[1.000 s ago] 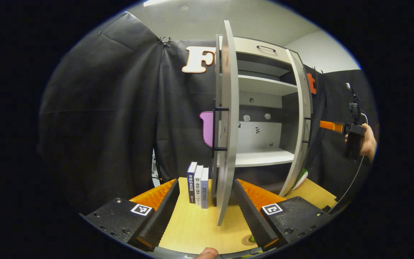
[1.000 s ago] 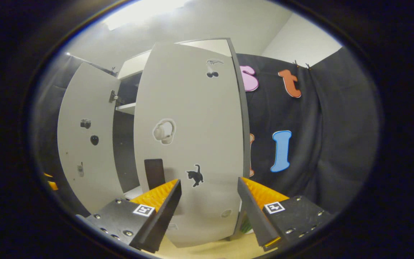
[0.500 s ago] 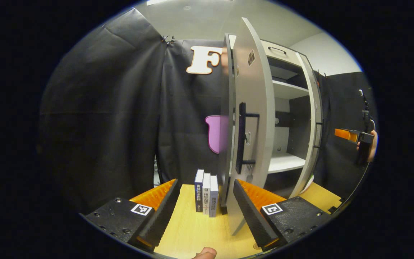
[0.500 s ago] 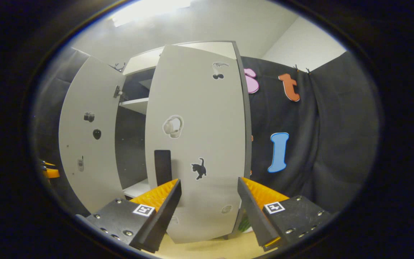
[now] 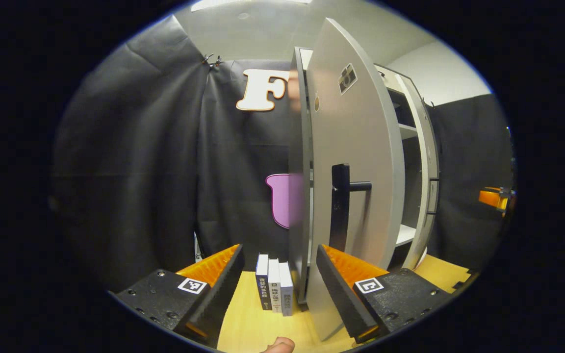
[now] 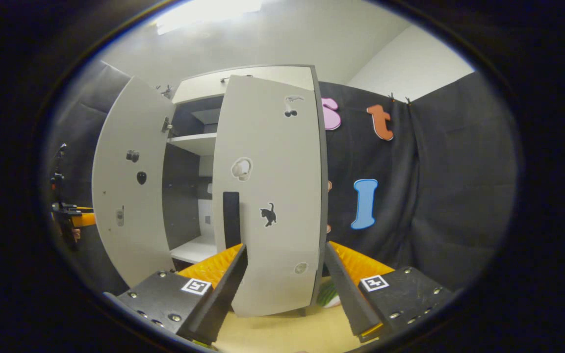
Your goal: Grasp the bottle in the cabinet with the left hand and place it on the coaster, then close the right door with the right hand and the left door with the left hand.
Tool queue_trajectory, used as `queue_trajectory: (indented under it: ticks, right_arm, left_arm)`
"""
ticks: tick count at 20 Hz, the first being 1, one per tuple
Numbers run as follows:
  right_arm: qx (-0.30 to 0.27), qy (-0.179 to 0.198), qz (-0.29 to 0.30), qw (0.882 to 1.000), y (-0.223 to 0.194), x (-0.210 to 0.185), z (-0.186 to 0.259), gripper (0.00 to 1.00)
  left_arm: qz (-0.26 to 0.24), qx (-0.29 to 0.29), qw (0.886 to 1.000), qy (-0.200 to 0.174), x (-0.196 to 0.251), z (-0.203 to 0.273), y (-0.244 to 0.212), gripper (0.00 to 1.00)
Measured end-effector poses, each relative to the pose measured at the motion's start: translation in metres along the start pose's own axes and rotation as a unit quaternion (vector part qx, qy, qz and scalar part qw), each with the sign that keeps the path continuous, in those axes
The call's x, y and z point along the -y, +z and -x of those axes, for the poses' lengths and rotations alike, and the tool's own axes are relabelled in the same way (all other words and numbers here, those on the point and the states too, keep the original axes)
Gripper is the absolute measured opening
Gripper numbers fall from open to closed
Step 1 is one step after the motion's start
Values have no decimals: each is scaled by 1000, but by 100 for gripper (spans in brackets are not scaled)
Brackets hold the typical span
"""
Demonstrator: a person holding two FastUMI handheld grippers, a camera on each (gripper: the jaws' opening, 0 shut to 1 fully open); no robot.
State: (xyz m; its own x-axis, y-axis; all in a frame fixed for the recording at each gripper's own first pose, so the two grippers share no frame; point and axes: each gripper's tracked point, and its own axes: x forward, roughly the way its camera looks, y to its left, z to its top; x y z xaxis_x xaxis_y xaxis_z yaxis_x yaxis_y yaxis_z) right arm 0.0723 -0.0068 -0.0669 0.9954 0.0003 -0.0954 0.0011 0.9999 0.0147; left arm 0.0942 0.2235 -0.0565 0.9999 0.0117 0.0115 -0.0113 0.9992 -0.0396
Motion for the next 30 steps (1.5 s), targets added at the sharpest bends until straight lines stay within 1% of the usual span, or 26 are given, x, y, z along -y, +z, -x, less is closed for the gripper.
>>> queue_trajectory:
  ticks: [1, 2, 3, 4, 5, 6, 7, 8, 9, 13, 14, 15, 16, 17, 18, 19, 20, 22, 23, 26, 27, 28, 30]
  right_arm:
    - [2, 0, -5, 1000, 2, 0, 6, 95]
    - [4, -1, -8, 1000, 5, -1, 11, 95]
    - [7, -4, -9, 1000, 7, 1, 16, 95]
    - [12, -7, -8, 1000, 10, 4, 20, 99]
    - [18, -9, -7, 1000, 13, 7, 25, 99]
    - [20, -7, -5, 1000, 14, 9, 28, 95]
    - [21, -6, -2, 1000, 15, 11, 31, 95]
    - [22, -7, 1, 1000, 15, 15, 34, 99]
    - [23, -7, 5, 1000, 15, 18, 37, 95]
    - [18, -2, -4, 1000, 14, 32, 50, 95]
    - [19, -1, -10, 1000, 14, 35, 53, 99]
    - [17, 0, -16, 1000, 14, 39, 55, 95]
    - [14, 3, -20, 1000, 13, 41, 58, 95]
    - [14, 3, -20, 1000, 13, 45, 64, 95]
    - [15, 2, -18, 1000, 16, 50, 68, 99]
    - [16, 1, -16, 1000, 17, 54, 72, 95]
    - [15, 1, -15, 1000, 16, 57, 74, 95]
    - [13, 3, -15, 1000, 16, 61, 78, 95]
    - [11, 3, -15, 1000, 15, 63, 80, 95]
    - [3, 5, -14, 1000, 12, 67, 83, 95]
    - [1, 4, -13, 1000, 11, 69, 83, 95]
    - [-2, 2, -12, 1000, 10, 72, 83, 95]
    - [-4, -1, -12, 1000, 9, 75, 83, 95]
  left_arm:
    - [6, -3, 1000, -9, 7, -1, -1, 92]
    - [12, -8, 1000, -17, 15, 0, -2, 92]
    - [11, -12, 1000, -24, 20, 2, -2, 94]
    - [8, -14, 999, -29, 25, 2, -1, 94]
    - [7, -15, 999, -29, 29, 1, -1, 94]
    - [10, -17, 999, -26, 33, 1, -1, 94]
    - [14, -20, 999, -23, 37, 2, -2, 94]
    - [15, -21, 999, -21, 41, 2, -1, 94]
    - [15, -23, 999, -18, 45, 2, -2, 94]
    - [16, -31, 999, -1, 60, 0, -2, 94]
    - [13, -30, 999, 5, 62, -1, 0, 94]
    - [9, -27, 1000, 14, 62, 0, 2, 94]
    - [7, -22, 1000, 21, 63, -2, 6, 92]
    - [8, -17, 999, 26, 65, -2, 7, 92]
    - [10, -17, 999, 31, 66, -3, 8, 92]
    - [13, -18, 999, 33, 68, -4, 7, 94]
    - [13, -19, 999, 31, 72, -6, 7, 92]
    - [6, -15, 999, 33, 82, -9, 10, 97]
    - [3, -14, 999, 32, 88, -10, 10, 94]
    - [7, -20, 1000, 23, 106, -18, 8, 94]
    - [5, -18, 1000, 21, 107, -19, 11, 92]
    - [2, -15, 1000, 18, 109, -20, 12, 94]
    - [-1, -4, 1000, 11, 119, -26, 20, 94]
